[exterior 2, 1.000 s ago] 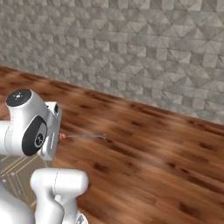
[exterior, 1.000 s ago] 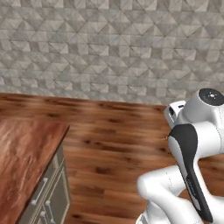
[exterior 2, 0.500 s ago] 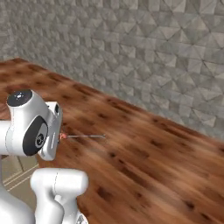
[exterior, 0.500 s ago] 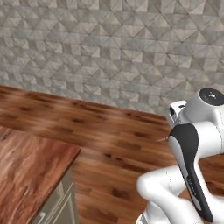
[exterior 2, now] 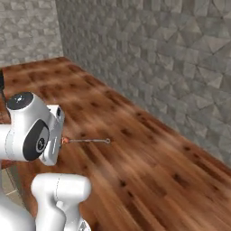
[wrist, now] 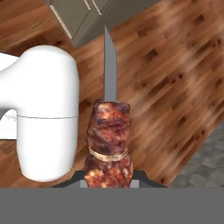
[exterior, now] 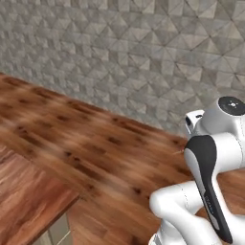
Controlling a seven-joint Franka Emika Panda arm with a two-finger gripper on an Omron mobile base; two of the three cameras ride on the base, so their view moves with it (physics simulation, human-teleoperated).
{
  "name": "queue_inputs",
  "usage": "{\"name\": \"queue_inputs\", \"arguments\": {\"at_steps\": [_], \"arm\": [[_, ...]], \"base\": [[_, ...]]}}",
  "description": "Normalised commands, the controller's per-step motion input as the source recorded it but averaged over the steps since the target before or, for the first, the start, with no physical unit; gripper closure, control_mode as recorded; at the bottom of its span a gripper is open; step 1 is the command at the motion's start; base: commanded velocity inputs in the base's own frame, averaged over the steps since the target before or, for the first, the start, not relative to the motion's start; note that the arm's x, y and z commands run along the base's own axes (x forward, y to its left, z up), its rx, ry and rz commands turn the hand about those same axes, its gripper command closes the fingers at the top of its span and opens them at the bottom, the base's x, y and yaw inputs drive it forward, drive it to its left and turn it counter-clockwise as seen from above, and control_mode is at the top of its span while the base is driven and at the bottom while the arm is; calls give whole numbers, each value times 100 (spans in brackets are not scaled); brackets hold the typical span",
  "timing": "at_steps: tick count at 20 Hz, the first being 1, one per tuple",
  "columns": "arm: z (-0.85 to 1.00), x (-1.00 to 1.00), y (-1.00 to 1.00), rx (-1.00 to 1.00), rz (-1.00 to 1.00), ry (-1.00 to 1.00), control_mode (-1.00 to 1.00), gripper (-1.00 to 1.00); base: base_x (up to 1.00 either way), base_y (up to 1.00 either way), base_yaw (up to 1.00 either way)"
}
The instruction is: Place the cold items (squash and mushroom) from the fridge in one tupperware on the dining counter. Place the warm items (kebab skewer and hot dog) in the stove area in another tupperware.
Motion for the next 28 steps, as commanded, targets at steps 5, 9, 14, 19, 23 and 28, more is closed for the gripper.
{"name": "queue_inputs", "arguments": {"at_steps": [5,9,14,19,23,28], "arm": [[0,0,0,0,0,0,100,100],[0,0,0,0,0,0,100,100],[0,0,0,0,0,0,100,100],[0,0,0,0,0,0,100,100],[0,0,0,0,0,0,100,100],[0,0,0,0,0,0,100,100]], "base": [[100,-31,53],[100,-11,57],[100,-3,59],[100,-19,53],[100,-45,44],[100,-58,39]]}}
